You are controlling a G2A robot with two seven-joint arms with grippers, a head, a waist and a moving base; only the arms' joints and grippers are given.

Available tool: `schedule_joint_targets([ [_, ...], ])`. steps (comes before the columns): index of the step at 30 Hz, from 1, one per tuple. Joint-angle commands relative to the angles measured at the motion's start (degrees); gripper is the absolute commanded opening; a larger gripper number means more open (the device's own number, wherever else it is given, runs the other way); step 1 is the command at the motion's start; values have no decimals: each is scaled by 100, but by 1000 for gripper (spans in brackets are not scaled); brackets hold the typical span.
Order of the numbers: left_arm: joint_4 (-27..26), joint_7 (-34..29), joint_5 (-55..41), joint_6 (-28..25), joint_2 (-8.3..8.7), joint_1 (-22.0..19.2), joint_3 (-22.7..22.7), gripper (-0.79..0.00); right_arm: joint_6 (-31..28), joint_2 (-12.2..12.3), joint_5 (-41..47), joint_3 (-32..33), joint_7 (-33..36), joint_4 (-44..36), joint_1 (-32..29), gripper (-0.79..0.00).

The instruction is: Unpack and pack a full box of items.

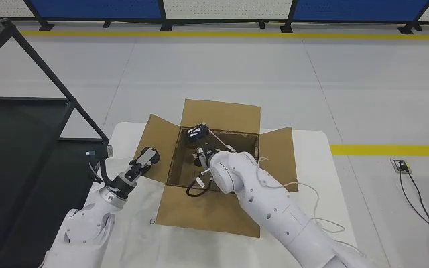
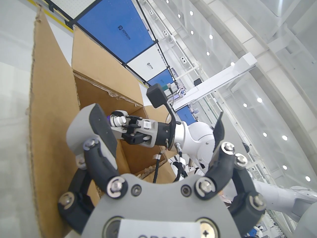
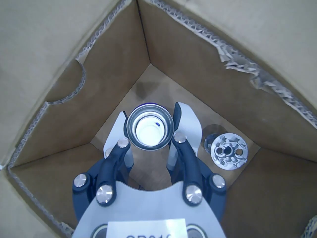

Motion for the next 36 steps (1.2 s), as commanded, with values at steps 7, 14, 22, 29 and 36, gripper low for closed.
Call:
schedule_joint_targets([
  [7,73,-36,-9,22,-3,-93,85,0,71,474,-894,988,319,-2289,-1251,-785],
  [14,111,-77,-5,39,-6,-168,169,0,197,697,-1106,1905,163,-3830,-2315,-785],
  [22,172,-129,18,90,-13,-247,285,0,701,820,-1255,2844,-190,-5078,-3263,-785],
  [29,194,-149,32,138,-14,-312,339,0,1213,889,-1284,3712,-592,-6109,-4221,-785],
  [36,239,-199,50,181,-20,-410,425,0,1662,892,-850,4444,-1109,-6156,-4687,-785],
])
